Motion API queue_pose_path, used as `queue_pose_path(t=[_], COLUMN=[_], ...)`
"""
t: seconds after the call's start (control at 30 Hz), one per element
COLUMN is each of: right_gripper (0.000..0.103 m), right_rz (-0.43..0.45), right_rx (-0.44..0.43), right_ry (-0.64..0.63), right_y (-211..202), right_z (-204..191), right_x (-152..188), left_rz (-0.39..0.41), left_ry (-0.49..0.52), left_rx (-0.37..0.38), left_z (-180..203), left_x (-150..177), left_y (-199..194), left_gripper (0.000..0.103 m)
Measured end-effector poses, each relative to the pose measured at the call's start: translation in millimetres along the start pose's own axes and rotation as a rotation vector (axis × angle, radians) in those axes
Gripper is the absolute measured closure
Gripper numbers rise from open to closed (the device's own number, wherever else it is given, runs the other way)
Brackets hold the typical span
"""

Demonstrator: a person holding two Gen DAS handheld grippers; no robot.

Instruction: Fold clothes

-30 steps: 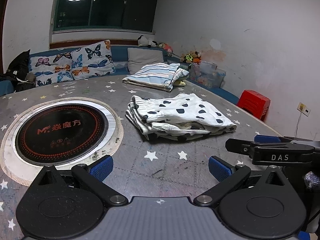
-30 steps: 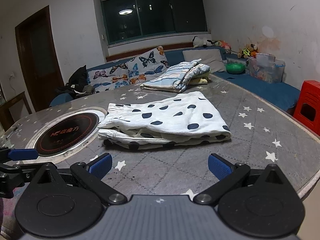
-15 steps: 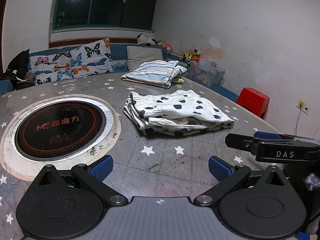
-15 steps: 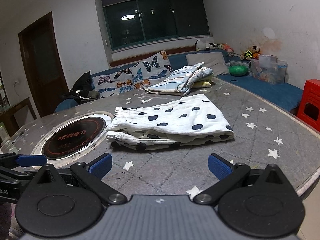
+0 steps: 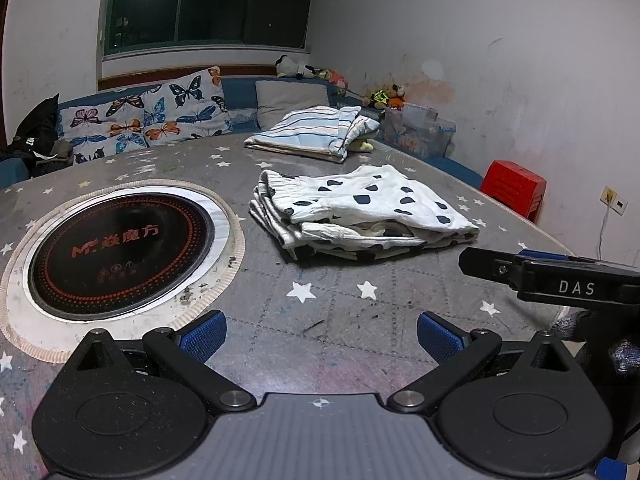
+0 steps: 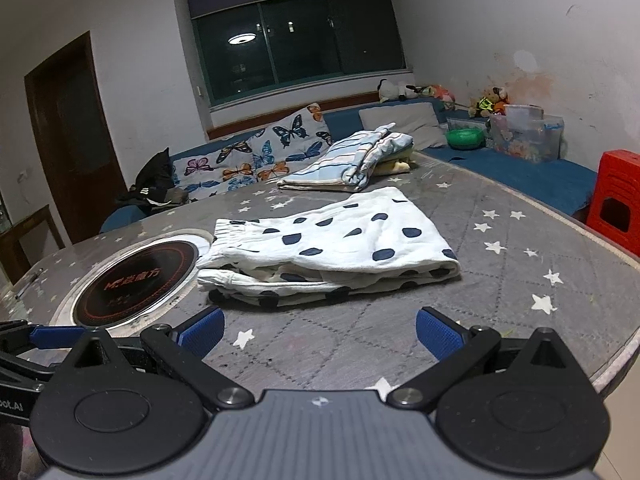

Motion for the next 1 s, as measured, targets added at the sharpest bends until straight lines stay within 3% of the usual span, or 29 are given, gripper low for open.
queue_pose_path(t=[1.0], right_gripper=[0.000], right_rz=[-0.093], right_rx=[0.083], right_ry=[-0.051], right_y=[54.0], right_z=[19.4], right_x=[-11.0], left_rz=[-0.062], left_ry=[0.038], left_rx=[-0.003], left_z=[-3.9], left_x=[-24.1], left_y=[50.1], left_gripper=[0.000])
Point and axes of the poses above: each gripper's, at about its wrist camera, not at the fingertips, and y roughly the way its jaws point, z to its right, x to its underside, the point moved 9 cm from there along y, roughly the way its jaws point, and after that the axes turned 5 degrees about y, right-handed, at the moved point
